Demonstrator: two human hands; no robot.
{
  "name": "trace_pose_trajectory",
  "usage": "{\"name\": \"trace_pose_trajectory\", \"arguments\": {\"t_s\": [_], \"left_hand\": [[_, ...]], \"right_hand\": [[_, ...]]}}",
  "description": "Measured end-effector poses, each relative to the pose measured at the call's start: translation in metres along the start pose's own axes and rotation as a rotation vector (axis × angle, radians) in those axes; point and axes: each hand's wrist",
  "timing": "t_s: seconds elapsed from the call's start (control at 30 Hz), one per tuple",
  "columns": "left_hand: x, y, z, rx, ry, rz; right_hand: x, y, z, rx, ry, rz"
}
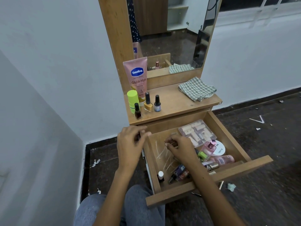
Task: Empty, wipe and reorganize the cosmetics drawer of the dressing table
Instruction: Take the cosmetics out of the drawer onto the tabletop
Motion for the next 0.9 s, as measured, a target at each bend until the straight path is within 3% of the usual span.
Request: {"name": "trace_pose_trajectory", "arguments": {"t_s": [0.13,0.3,0.53,0.77,0.9], "left_hand": [[-0.008,0.022,0.003,0.519,-0.124,-0.027],[-0.022,0.028,0.0,0.856,-0.325,-0.031],[-0.031,0.029,-0.013,0.903,-0.537,-0.067],[-0.032,0.023,-0.022,0.816,-0.691,-0.129],[-0.034,0.018,-0.022,0.669,-0.681,-0.162]], "right_hand": [[0.001,0.0,0.0,0.009,0.011,0.002],[0.001,0.001,0.001,0.02,0.006,-0.006],[0.004,0.002,0.003,0.031,-0.009,-0.029],[0.003,0.001,0.002,0.023,-0.064,-0.054],[0.005,0.001,0.006,0.028,-0.168,-0.051]]}}
Point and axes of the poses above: each hand's wrist, its own y-axis away from the middle knuckle, its own z-axis out of the back of the hand, x = y × z, and after that the axes turned 15 degrees about y, right-handed
